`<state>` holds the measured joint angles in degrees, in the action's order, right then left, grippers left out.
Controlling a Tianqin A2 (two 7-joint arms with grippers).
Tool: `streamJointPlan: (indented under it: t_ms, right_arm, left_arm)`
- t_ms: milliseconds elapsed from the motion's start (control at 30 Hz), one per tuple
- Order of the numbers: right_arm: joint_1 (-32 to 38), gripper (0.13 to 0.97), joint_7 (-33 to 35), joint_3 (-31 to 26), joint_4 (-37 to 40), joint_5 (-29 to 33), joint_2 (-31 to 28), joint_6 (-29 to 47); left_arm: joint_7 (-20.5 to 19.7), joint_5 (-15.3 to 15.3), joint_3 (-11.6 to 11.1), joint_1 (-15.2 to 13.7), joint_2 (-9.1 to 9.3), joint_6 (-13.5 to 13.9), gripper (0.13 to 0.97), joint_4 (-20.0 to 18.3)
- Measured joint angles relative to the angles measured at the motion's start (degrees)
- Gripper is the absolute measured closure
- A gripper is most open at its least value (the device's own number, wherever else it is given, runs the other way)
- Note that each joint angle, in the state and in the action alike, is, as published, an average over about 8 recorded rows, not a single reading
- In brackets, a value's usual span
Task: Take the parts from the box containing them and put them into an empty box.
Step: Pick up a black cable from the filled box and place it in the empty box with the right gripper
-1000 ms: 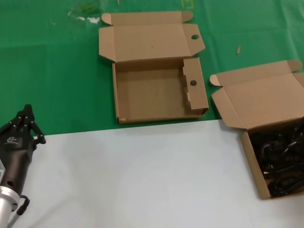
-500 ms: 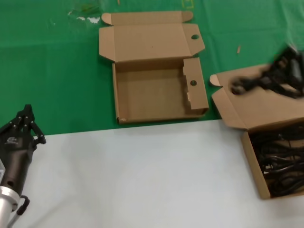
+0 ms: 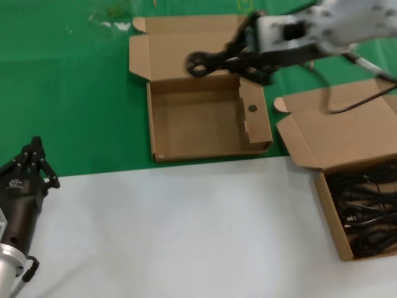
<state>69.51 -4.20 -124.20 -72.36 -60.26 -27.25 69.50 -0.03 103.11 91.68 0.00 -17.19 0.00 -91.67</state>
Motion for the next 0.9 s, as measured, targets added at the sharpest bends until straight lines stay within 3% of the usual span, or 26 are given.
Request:
streamJointPlan:
  t_ms: [367, 900]
  right_arm:
    - [-0.35, 0.893, 6.57, -3.96, 18.18, 1.79, 11.95, -10.64]
    - [-0.08, 0.888, 15.79, -5.34, 34.42, 0.34, 17.90, -19.10]
  left_arm:
    - [0.01, 0.00, 0.00, 0.00, 0.00, 0.00, 0.957, 0.00]
    - [0.01, 0.01, 0.00, 0.00, 0.00, 0.00, 0.957, 0.00]
